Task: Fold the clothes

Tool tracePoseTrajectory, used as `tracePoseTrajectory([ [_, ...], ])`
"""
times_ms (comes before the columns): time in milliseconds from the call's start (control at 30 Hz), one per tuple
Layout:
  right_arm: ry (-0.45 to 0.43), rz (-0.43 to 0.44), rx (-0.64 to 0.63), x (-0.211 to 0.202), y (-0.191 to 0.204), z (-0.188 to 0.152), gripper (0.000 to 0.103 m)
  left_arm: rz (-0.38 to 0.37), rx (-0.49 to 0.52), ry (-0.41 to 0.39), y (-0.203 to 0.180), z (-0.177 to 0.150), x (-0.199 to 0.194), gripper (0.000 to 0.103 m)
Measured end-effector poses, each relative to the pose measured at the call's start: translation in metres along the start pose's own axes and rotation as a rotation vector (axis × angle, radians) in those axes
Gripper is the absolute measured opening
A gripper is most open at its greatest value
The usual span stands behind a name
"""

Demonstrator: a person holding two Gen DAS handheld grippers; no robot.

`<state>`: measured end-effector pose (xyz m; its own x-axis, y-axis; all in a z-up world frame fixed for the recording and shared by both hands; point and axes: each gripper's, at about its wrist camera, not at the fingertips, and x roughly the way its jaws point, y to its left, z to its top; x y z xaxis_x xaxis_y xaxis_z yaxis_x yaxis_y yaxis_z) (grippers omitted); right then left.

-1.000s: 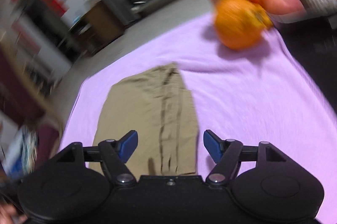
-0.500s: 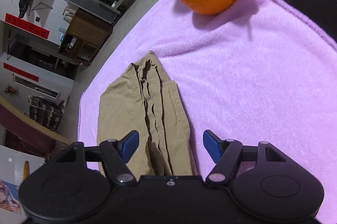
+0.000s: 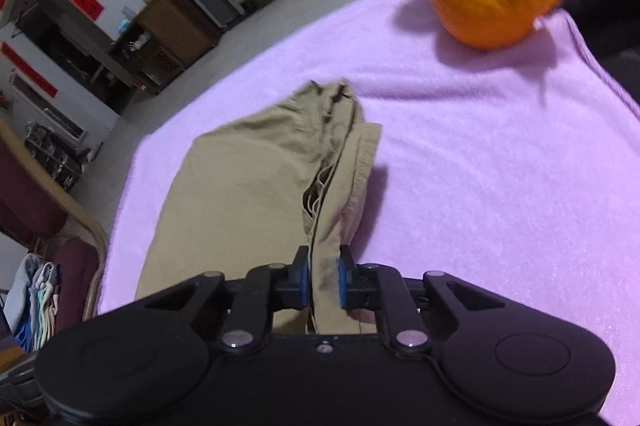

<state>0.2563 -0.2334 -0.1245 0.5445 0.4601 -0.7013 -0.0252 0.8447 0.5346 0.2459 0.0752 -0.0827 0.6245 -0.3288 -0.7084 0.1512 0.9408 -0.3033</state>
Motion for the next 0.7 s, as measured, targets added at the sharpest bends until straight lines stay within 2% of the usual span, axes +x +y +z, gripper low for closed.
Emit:
tracePoseTrajectory([
  [167, -0.006, 0.115, 0.026, -0.022, 0.013, -0.013, 0.013, 0.043, 0.078, -0.039, -0.012, 0.001, -0.033, 0.029],
  [267, 0.030, 0.077, -0.009, -0.015, 0.016, -0.023, 0.013, 0.079, 0.059, -0.013, 0.000, -0.012, -0.018, 0.033],
  [333, 0.059, -0.001, -0.050, -0.002, 0.016, -0.028, 0.014, 0.114, 0.052, 0.007, 0.008, -0.023, 0.000, 0.048],
  [367, 0.079, -0.036, -0.066, 0.005, 0.015, -0.030, 0.020, 0.132, 0.048, 0.016, 0.012, -0.028, 0.009, 0.052],
  [433, 0.101, -0.053, -0.061, 0.008, 0.010, -0.032, 0.029, 0.123, 0.010, 0.030, 0.016, -0.024, 0.010, 0.052],
  [500, 0.103, -0.056, -0.055, -0.004, 0.010, -0.030, 0.035, 0.134, 0.003, 0.027, 0.016, -0.019, 0.000, 0.044],
  [533, 0.086, -0.060, -0.068, -0.015, 0.011, -0.029, 0.039, 0.150, 0.015, 0.015, 0.018, -0.018, -0.013, 0.044],
  [600, 0.021, -0.084, -0.139, -0.043, 0.015, -0.025, 0.053, 0.174, 0.044, -0.017, 0.014, -0.017, -0.039, 0.044],
  [700, -0.125, -0.146, -0.320, -0.087, 0.021, -0.025, 0.064, 0.157, 0.053, -0.079, 0.011, -0.022, -0.079, 0.045],
])
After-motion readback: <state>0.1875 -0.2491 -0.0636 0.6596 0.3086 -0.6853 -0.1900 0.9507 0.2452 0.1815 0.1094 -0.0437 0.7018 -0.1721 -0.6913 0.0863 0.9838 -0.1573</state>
